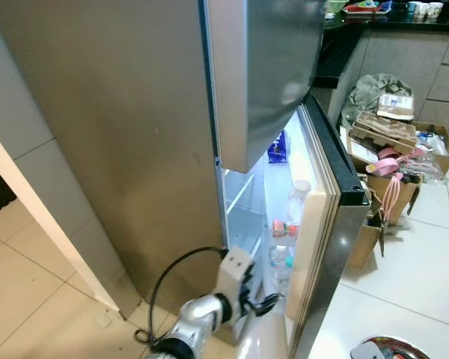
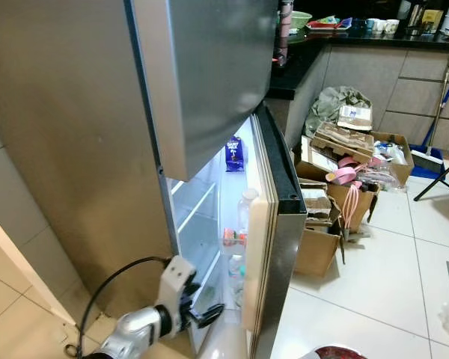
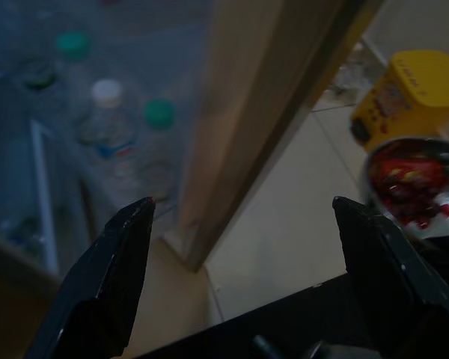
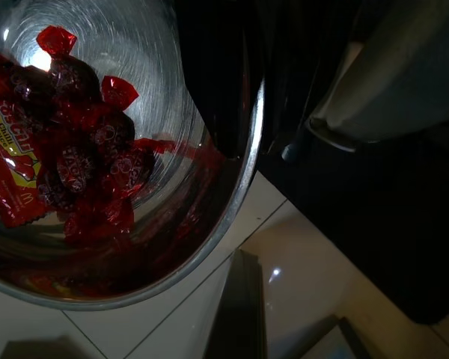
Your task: Restocking fridge
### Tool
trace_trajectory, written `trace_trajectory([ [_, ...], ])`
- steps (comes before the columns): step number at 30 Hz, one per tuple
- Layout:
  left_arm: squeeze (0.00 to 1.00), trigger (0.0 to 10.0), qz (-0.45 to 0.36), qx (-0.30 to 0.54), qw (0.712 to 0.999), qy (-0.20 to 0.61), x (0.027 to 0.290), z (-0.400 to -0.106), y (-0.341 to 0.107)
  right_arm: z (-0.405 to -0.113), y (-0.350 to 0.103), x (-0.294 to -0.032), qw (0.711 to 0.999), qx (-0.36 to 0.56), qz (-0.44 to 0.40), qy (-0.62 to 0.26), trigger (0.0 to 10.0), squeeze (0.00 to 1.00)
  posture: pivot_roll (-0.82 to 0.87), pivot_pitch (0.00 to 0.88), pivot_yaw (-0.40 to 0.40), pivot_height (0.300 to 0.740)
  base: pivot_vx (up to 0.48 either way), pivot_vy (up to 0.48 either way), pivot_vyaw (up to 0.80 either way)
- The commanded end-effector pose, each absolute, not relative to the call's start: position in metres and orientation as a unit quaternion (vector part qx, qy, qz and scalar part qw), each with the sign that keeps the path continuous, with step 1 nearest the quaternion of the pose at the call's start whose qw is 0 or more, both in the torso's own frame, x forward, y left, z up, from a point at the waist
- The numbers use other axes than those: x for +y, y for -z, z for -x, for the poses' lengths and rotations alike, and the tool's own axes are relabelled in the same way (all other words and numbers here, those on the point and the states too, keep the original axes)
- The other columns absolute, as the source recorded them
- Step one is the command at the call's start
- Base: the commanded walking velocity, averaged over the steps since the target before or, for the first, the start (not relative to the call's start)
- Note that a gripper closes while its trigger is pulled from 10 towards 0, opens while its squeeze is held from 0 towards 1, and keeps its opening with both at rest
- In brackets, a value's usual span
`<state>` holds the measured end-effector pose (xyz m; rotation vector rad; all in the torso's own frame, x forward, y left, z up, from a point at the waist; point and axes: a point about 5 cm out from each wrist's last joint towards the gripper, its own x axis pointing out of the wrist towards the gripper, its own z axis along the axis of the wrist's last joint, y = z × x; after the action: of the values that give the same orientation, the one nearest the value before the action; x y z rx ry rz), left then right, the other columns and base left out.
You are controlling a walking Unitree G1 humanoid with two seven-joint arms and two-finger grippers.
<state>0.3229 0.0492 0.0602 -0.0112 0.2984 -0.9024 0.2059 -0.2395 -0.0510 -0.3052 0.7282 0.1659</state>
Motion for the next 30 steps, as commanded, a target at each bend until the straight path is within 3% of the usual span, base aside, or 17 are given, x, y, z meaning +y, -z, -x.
trace_trajectory([
  [1,0.0,10.0,0.016,0.151,0.875,0.46,0.039,-0.32,-0.06,-0.207,0.049,-0.236,0.927,0.337,0.139,-0.081,10.0,0.0,-0.17,0.156,0.111,0.74,0.0,0.0,0.0],
  [5,0.0,10.0,0.03,0.143,0.862,0.485,0.029,-0.321,-0.068,-0.21,0.047,-0.229,0.928,0.327,0.143,-0.111,10.0,0.0,-0.17,0.156,0.111,0.74,0.0,0.0,0.0],
  [8,0.0,10.0,0.002,0.161,0.871,0.464,0.037,-0.32,-0.06,-0.215,0.045,-0.222,0.927,0.32,0.141,-0.137,10.0,0.0,-0.17,0.163,0.11,0.74,0.0,0.0,0.0],
  [13,0.0,10.0,-0.068,0.215,0.902,0.369,0.081,-0.312,-0.027,-0.233,0.033,-0.209,0.932,0.285,0.151,-0.167,10.0,0.0,-0.18,0.178,0.125,0.74,0.0,0.0,0.0],
  [17,0.0,10.0,-0.072,0.223,0.915,0.327,0.098,-0.31,-0.021,-0.236,0.031,-0.207,0.935,0.277,0.148,-0.164,10.0,0.0,-0.17,0.175,0.121,0.74,0.0,0.0,0.0],
  [19,0.0,10.0,-0.06,0.23,0.935,0.264,0.12,-0.311,-0.018,-0.235,0.032,-0.206,0.935,0.279,0.145,-0.163,10.0,0.0,-0.17,0.167,0.113,0.74,0.0,0.0,0.0],
  [22,0.0,10.0,-0.047,0.234,0.942,0.237,0.129,-0.311,-0.016,-0.234,0.034,-0.206,0.934,0.282,0.144,-0.164,10.0,0.0,-0.15,0.158,0.1,0.74,0.0,0.0,0.0],
  [26,0.0,10.0,-0.041,0.269,0.949,0.156,0.163,-0.292,0.004,-0.229,0.039,-0.196,0.928,0.293,0.139,-0.181,10.0,0.0,-0.15,0.148,0.09,0.74,0.0,0.0,0.0],
  [30,0.0,10.0,-0.043,0.277,0.951,0.131,0.172,-0.282,0.013,-0.234,0.036,-0.192,0.929,0.287,0.14,-0.188,10.0,0.0,-0.16,0.141,0.084,0.74,0.0,0.0,0.0],
])
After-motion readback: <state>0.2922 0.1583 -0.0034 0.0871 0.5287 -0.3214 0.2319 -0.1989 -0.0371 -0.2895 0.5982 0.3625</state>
